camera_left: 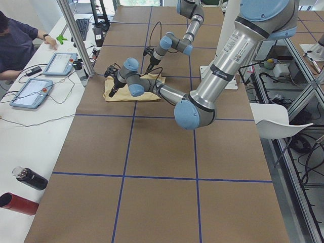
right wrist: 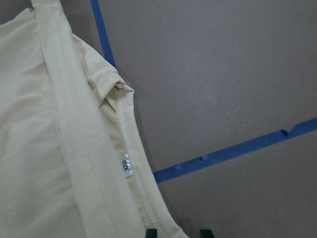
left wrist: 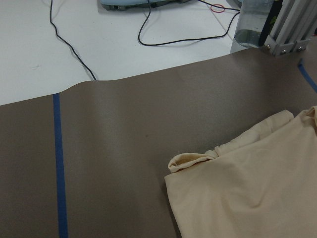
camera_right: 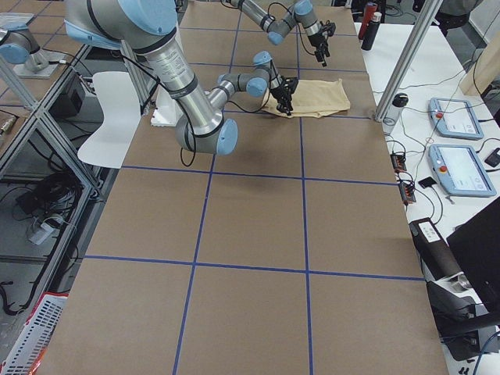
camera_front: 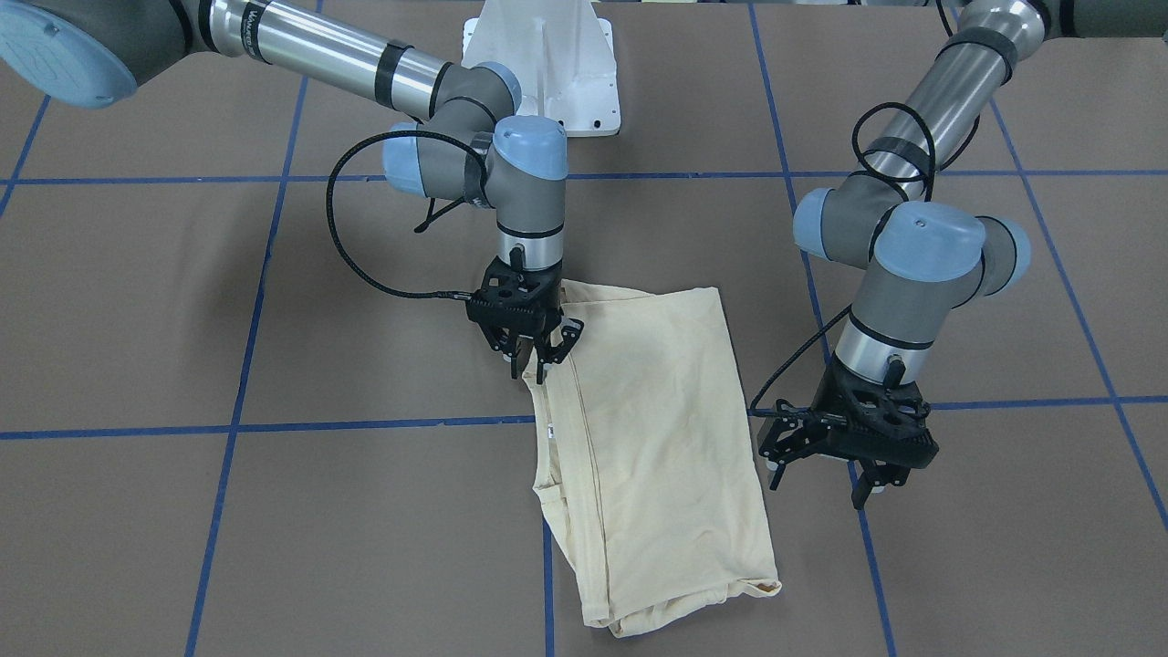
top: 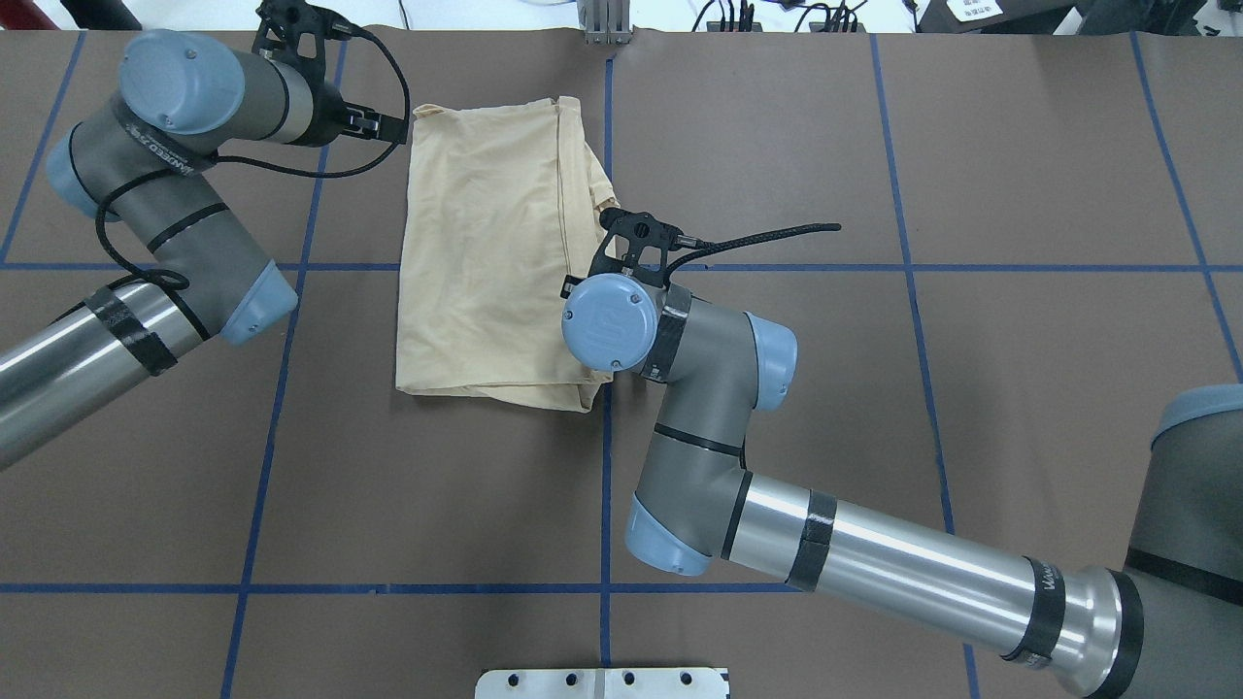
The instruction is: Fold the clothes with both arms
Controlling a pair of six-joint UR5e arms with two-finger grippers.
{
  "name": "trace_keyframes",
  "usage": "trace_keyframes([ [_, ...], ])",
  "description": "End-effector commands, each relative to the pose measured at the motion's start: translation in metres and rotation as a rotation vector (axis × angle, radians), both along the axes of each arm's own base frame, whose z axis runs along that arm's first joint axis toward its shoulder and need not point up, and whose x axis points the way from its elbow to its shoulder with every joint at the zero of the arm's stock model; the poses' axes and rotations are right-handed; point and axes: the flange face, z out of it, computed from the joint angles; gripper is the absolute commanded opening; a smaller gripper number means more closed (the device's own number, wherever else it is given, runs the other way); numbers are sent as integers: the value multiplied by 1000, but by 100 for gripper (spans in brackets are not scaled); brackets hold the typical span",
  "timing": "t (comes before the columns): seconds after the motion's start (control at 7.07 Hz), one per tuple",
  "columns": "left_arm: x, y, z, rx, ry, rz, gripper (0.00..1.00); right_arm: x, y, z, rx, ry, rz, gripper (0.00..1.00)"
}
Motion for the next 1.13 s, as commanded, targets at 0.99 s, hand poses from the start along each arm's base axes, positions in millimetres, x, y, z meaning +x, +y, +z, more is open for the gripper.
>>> trace_keyframes([
  [0.99,0,0,-2,2,3,-1,100,32,21,13,46,-12,-51,0],
])
